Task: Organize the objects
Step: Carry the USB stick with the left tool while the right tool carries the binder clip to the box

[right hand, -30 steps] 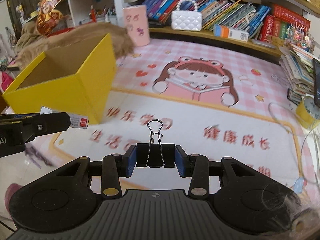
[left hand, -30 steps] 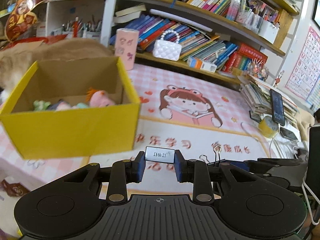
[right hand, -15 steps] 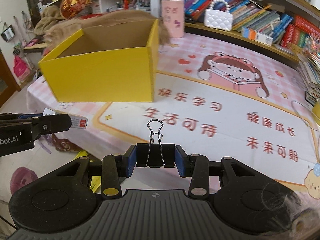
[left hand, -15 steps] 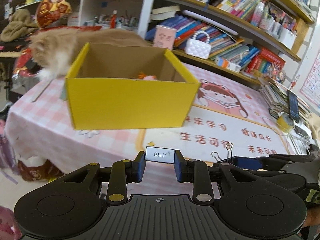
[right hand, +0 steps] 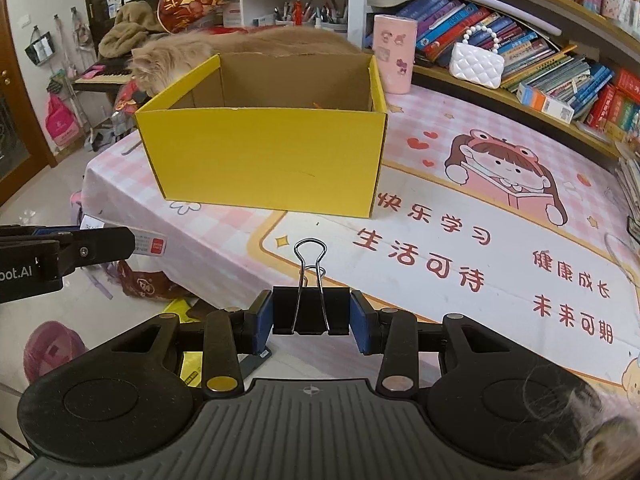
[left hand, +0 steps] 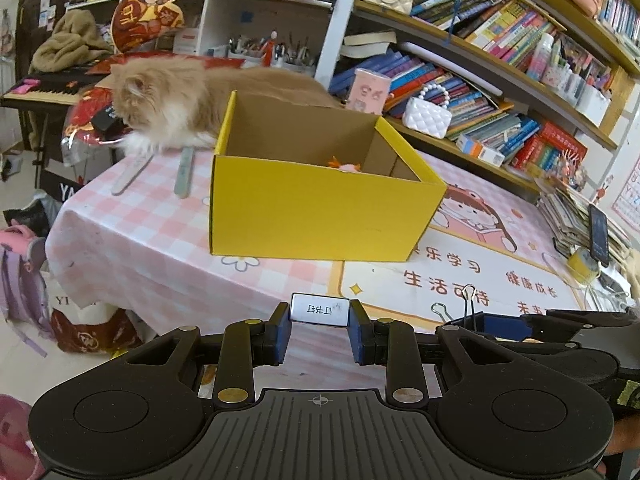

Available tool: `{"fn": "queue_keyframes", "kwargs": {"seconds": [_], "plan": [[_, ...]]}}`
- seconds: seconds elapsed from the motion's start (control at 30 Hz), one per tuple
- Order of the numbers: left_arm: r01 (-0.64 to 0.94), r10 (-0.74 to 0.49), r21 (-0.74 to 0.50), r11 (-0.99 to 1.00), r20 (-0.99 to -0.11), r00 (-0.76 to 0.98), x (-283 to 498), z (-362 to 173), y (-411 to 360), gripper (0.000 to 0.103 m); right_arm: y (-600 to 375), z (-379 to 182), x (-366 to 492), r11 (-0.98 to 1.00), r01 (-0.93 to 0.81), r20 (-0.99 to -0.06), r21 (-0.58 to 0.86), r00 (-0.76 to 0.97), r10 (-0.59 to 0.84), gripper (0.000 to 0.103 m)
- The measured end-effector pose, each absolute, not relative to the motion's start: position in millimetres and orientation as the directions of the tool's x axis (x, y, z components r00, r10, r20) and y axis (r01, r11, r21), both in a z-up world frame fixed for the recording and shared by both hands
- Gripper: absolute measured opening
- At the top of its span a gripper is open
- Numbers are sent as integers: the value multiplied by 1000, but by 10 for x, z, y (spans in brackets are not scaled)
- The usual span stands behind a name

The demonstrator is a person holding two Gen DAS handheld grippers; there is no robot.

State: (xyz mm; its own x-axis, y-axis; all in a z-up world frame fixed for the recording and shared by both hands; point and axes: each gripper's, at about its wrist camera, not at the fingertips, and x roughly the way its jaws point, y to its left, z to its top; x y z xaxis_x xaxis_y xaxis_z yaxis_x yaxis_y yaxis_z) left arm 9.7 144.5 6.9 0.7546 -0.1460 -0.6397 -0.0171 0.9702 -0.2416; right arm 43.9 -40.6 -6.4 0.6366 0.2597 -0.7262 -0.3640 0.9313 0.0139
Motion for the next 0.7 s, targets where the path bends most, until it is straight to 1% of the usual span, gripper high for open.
{"fn": "queue_keyframes", "kwargs": {"seconds": [0.17,0.3,0.7], "plan": [[-17,-140,-243,970,-616,775,157,149,1508,28,-344,-23,507,932,-360,-723,23,638,265,37],[-16,-121,-223,975,-584,802,267,265,1545,28,-276,67,612,929,-368,-703,35,651,285,37],[-45,-60,-197,979,-499,865,754,516,1657,28,-132,499,1193,907,-421,-599,14,723,344,37]]}}
